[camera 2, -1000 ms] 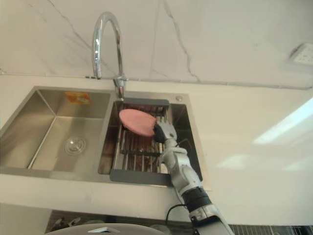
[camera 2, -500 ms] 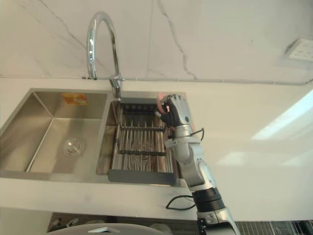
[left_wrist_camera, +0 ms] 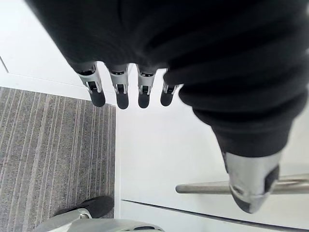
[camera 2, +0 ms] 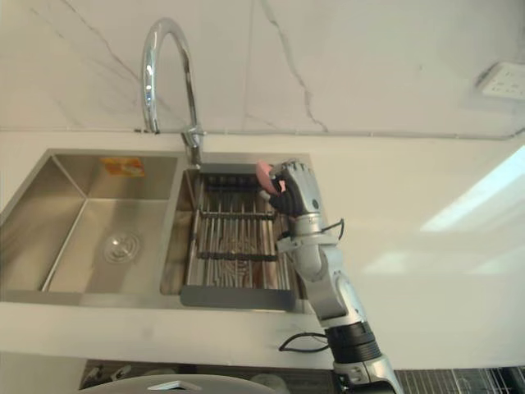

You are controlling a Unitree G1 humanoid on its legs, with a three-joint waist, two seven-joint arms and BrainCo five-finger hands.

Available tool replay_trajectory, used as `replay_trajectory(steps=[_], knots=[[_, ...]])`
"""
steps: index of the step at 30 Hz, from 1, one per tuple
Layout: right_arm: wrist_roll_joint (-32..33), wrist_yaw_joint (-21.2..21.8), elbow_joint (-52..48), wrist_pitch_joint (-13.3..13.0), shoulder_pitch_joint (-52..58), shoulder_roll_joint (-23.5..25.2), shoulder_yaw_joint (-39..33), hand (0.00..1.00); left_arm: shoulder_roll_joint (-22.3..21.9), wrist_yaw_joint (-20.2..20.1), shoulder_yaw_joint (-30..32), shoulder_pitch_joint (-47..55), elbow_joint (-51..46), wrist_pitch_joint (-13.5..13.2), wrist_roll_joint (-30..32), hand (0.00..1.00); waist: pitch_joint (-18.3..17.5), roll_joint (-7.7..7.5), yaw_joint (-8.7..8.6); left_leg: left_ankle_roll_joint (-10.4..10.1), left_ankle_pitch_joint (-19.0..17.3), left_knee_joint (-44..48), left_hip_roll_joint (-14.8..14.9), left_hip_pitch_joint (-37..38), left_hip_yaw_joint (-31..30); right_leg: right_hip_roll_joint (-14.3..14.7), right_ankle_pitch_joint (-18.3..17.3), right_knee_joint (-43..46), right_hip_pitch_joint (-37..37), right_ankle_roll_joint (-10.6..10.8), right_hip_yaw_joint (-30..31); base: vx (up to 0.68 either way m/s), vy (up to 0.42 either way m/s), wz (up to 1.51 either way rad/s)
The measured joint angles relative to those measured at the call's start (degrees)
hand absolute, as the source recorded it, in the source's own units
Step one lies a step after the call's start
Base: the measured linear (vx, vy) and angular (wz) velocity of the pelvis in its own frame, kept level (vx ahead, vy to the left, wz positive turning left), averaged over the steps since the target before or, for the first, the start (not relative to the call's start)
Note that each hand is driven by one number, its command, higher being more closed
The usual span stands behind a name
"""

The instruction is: Walk over to the sink, pick up the cup, carry it to the dishwasher, place the cup inside the dishwasher, then close the dishwasher door

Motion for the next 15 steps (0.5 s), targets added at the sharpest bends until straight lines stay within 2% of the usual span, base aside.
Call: replay_trajectory(steps=[4, 8, 9, 11, 12, 13, 14, 15], knots=[[0.0, 0.1, -0.6, -0.6, 0.2, -0.7, -0.8, 1.0, 0.0, 0.9, 0.0, 0.0, 0.0, -0.1, 0.1, 0.0, -0.1, -0.11, -0.03, 0.2, 0.2, 0.0, 0.1, -0.1, 0.0, 0.0, 0.0, 0.3, -0.3, 0.0, 0.0, 0.0, 0.0, 0.0], [0.6, 0.7, -6.7, -0.8, 2.5, -1.9, -5.3, 1.0, -0.1, 1.4, 0.0, 0.8, 0.0, -0.7, 3.6, 0.0, -0.3, -0.34, -0.24, 0.2, -0.3, 0.1, 0.1, 0.0, -0.3, -0.1, -0.1, 0.8, -0.3, -0.4, 0.0, 0.0, 0.004, 0.02], [0.7, 0.7, -6.7, -0.7, 3.1, -2.3, -6.2, 1.0, -0.2, 1.5, 0.5, 1.4, 0.0, -1.1, 4.4, 0.0, -0.2, -0.82, -0.29, 0.6, -2.1, 4.2, 0.1, -0.7, -0.1, -0.4, -0.2, 1.1, 0.1, -0.5, 0.5, 0.02, 0.029, -0.19], [1.6, 0.7, -7.0, -0.8, 3.4, -3.8, -7.2, 1.0, -1.9, 1.7, 1.9, 1.9, -0.2, -2.0, 4.5, 0.0, 0.1, -0.32, -0.7, 0.4, -10.3, 21.3, 2.2, -8.1, -1.7, 0.4, -1.1, 3.4, -1.1, -0.6, 2.2, -0.05, 0.049, -0.15], [1.9, 0.6, -7.4, -0.8, 3.4, -4.1, -7.7, 1.0, -2.2, 1.8, 2.0, 1.4, -0.5, -2.0, 4.5, 0.0, 0.0, 0.04, -1.63, 0.6, -11.0, 22.5, 2.3, -9.4, -2.9, 0.7, -1.4, 4.0, -1.7, -0.6, 1.8, -0.14, 0.08, -0.15], [2.3, 0.6, -7.3, -1.0, 1.9, -5.0, -8.3, 1.0, -2.7, 1.9, 2.0, 0.1, -2.4, -2.3, 4.4, 0.0, 2.0, 0.86, -0.93, -0.2, -12.2, 28.2, 2.9, -11.5, -4.8, 1.0, -1.9, 7.4, -4.4, -0.8, 4.0, -0.21, 0.107, -0.64], [2.3, 0.7, -6.4, -1.3, 0.3, -5.2, -8.2, 1.0, -3.2, 1.8, 2.0, 0.2, -2.8, -2.3, 4.4, 0.0, 2.2, 1.38, 0.5, -1.1, -15.8, 30.1, 2.6, -10.8, -8.7, 1.7, -2.8, 10.6, -7.2, -1.2, 7.4, -0.25, 0.146, -1.13], [2.3, 0.6, -6.4, -1.4, 0.1, -5.0, -8.2, 1.0, -3.4, 1.7, 2.0, 0.4, -2.8, -2.1, 4.3, 0.0, 2.3, 1.24, 0.92, -0.9, -16.8, 30.6, 1.9, -10.2, -9.6, 1.8, -3.1, 12.2, -8.3, -1.0, 9.5, -0.3, 0.168, -1.63]])
